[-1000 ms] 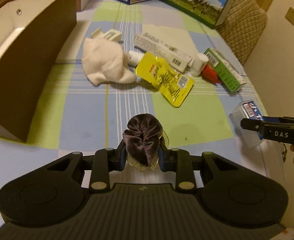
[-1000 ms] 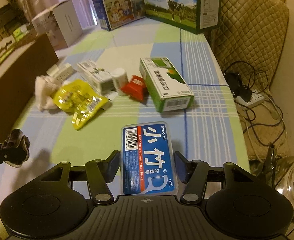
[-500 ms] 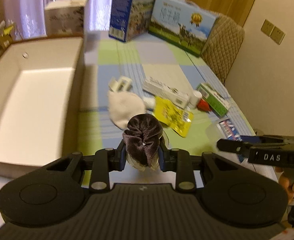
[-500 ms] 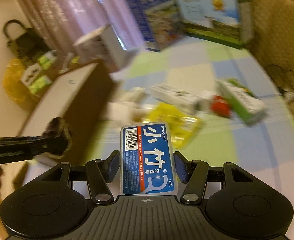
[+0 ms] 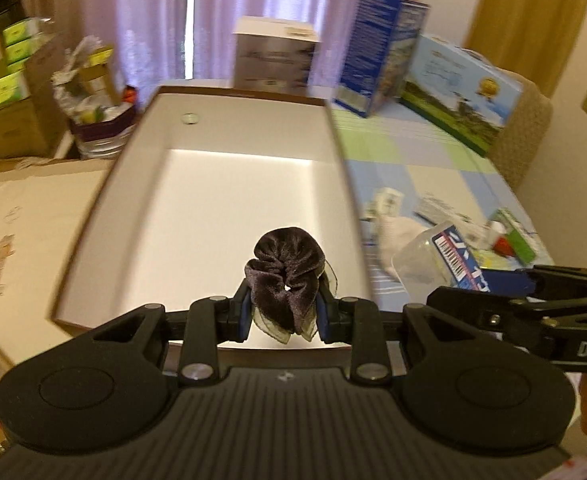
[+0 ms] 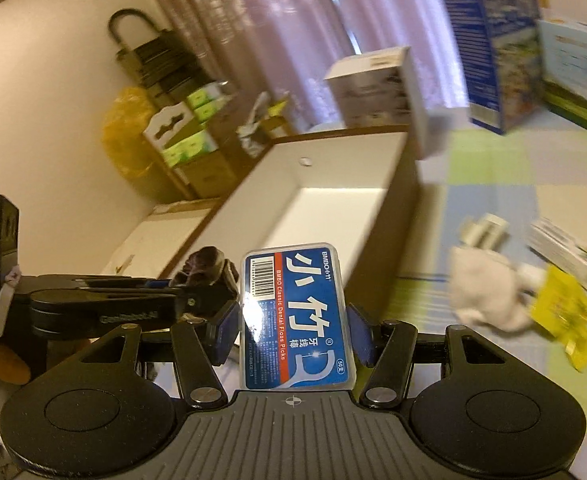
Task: Organize objects
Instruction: 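Carry the scrunchie and floss box over the open cardboard box with both tools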
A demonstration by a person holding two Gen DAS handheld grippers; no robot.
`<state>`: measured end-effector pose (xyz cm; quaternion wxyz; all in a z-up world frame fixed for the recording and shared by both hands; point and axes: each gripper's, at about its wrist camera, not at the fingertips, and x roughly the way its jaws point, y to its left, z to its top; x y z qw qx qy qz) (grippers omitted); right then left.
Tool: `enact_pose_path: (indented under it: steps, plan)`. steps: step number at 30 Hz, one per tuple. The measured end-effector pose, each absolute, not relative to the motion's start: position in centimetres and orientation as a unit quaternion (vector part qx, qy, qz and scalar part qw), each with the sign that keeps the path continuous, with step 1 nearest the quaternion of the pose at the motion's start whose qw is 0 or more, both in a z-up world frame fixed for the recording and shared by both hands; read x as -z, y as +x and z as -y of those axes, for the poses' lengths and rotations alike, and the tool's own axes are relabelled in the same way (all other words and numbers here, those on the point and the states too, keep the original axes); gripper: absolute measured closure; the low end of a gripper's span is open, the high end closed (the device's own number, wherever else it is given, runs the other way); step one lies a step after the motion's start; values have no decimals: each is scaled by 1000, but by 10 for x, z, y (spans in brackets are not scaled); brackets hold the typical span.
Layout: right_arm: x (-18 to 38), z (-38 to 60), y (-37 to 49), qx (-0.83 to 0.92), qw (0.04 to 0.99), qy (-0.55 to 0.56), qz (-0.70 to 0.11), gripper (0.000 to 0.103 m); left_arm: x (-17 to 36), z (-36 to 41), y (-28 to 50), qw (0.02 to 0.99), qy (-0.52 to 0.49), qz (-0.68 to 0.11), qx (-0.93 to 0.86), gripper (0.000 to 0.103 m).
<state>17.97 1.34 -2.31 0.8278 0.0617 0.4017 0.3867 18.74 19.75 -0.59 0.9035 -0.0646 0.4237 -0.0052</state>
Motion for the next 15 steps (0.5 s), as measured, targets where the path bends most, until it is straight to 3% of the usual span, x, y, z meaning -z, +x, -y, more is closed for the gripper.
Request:
enact_pose_path:
  steps: [15]
  plan:
    - [61, -97, 224, -372, 819, 10, -437, 49, 48, -265, 232, 874, -55, -482, -34, 77]
